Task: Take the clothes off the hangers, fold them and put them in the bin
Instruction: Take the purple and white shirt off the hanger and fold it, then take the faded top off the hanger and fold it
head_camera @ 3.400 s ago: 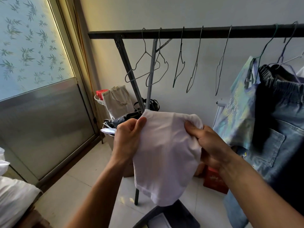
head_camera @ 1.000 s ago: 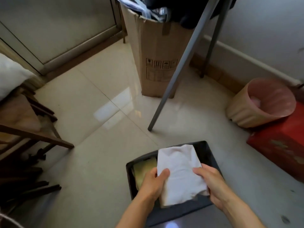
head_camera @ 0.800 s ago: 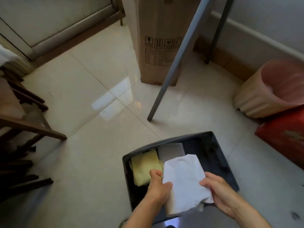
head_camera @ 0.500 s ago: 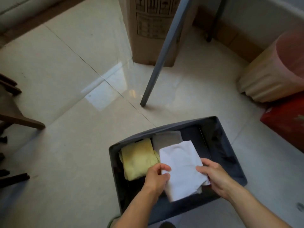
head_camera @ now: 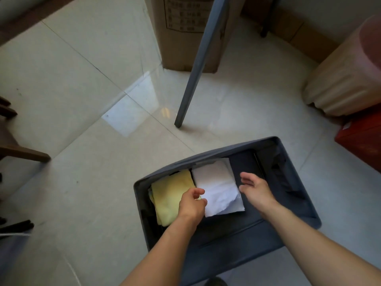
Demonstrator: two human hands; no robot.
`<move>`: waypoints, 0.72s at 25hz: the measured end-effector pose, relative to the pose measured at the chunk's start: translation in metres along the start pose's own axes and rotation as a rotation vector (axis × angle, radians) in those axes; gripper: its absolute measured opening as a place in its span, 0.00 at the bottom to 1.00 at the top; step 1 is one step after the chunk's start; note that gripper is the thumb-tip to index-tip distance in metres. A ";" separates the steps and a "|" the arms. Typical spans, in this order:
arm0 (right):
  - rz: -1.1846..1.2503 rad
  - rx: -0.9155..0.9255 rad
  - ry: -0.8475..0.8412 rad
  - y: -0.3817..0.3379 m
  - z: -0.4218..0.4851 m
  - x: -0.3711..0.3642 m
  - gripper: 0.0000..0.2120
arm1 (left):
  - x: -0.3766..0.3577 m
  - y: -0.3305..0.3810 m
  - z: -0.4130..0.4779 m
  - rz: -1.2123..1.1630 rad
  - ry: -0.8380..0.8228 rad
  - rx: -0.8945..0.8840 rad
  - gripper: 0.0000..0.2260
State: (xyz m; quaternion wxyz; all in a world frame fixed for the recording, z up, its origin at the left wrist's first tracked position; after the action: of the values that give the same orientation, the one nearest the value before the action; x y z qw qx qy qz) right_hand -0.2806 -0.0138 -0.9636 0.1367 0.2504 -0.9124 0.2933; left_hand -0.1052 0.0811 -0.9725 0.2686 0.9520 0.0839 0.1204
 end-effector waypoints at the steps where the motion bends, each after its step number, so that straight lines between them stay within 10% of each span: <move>1: 0.002 0.021 -0.002 -0.008 -0.010 0.000 0.21 | 0.002 0.008 -0.007 -0.024 0.002 -0.003 0.11; 18: 0.358 0.340 -0.019 -0.216 -0.349 0.127 0.11 | 0.057 0.273 -0.324 -0.254 -0.181 -0.393 0.07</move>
State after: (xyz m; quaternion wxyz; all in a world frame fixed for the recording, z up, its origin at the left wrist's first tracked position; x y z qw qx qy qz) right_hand -0.2348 -0.0028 -0.5365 0.0296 0.1068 -0.8810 0.4600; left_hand -0.1137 0.0234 -0.5493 0.4681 0.8702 0.1533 0.0140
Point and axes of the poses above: each hand's wrist, its own z-axis towards the middle knuckle, its own x-axis out of the back of the hand, y = z × x, the point moved 5 cm from there along z, towards the middle knuckle, and after that the axes turned 5 degrees about -x, right-handed, at the moved point
